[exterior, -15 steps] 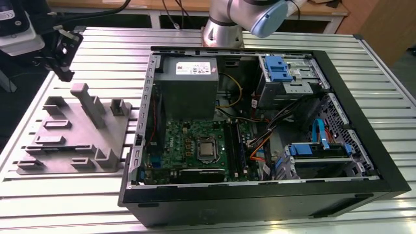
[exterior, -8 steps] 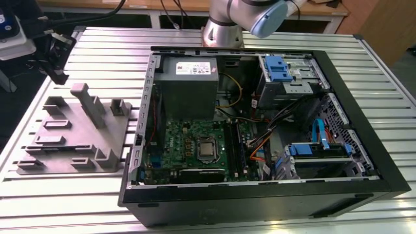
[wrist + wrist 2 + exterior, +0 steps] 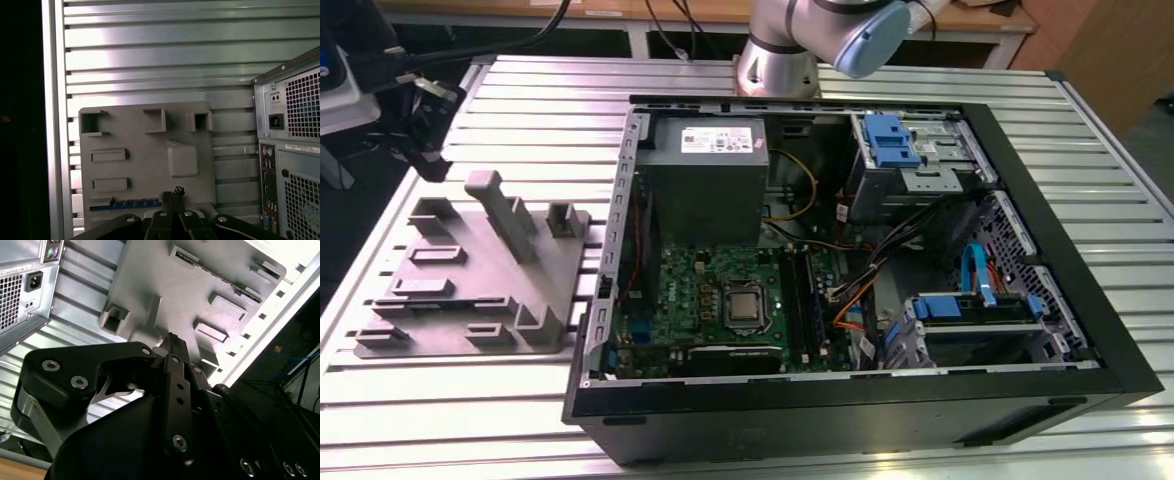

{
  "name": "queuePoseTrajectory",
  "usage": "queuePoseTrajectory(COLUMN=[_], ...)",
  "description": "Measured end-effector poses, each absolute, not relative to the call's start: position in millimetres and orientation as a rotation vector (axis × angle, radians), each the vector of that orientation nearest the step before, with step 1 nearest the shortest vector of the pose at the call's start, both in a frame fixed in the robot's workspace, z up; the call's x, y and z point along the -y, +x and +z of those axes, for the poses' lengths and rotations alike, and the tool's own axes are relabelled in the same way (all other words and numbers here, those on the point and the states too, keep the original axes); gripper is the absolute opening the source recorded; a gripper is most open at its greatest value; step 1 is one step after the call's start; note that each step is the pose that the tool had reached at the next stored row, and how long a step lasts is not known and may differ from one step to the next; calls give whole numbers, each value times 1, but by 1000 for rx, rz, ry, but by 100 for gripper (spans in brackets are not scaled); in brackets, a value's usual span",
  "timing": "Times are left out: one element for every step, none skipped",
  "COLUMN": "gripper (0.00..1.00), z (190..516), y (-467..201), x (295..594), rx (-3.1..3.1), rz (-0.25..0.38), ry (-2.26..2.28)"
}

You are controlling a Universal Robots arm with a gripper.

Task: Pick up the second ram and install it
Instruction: 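Reach for the second ram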

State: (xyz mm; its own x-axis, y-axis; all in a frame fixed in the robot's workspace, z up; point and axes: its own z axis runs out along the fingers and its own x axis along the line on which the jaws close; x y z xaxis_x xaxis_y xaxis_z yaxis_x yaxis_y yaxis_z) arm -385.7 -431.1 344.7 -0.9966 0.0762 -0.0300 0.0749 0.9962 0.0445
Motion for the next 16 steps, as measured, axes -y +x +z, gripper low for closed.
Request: queuePoseTrajectory(gripper=[10, 10, 10, 10, 10, 10, 10, 10, 10, 10, 10, 10, 10, 10, 10, 10], z=[344, 343, 342, 341, 340, 339, 338, 337, 336, 335, 334, 333, 332, 331, 330, 329], y=[-387, -388, -389, -390, -391, -392, -393, -394, -395, -395, -396, -397, -398, -399, -400, -401], x=[432, 432, 432, 433, 433, 434, 434, 435, 436, 437, 438, 438, 439, 440, 441, 442], rx=[-3107, -3107, -3107, -3107, -3107, -3107, -3107, -3107, -3107, -3107, -3107, -3107, -3107, -3107, -3107, -3107], rz=[67, 67, 67, 67, 67, 67, 67, 67, 67, 67, 67, 67, 67, 67, 67, 67], ry=[118, 118, 118, 118, 118, 117, 118, 118, 118, 118, 118, 118, 118, 118, 117, 117])
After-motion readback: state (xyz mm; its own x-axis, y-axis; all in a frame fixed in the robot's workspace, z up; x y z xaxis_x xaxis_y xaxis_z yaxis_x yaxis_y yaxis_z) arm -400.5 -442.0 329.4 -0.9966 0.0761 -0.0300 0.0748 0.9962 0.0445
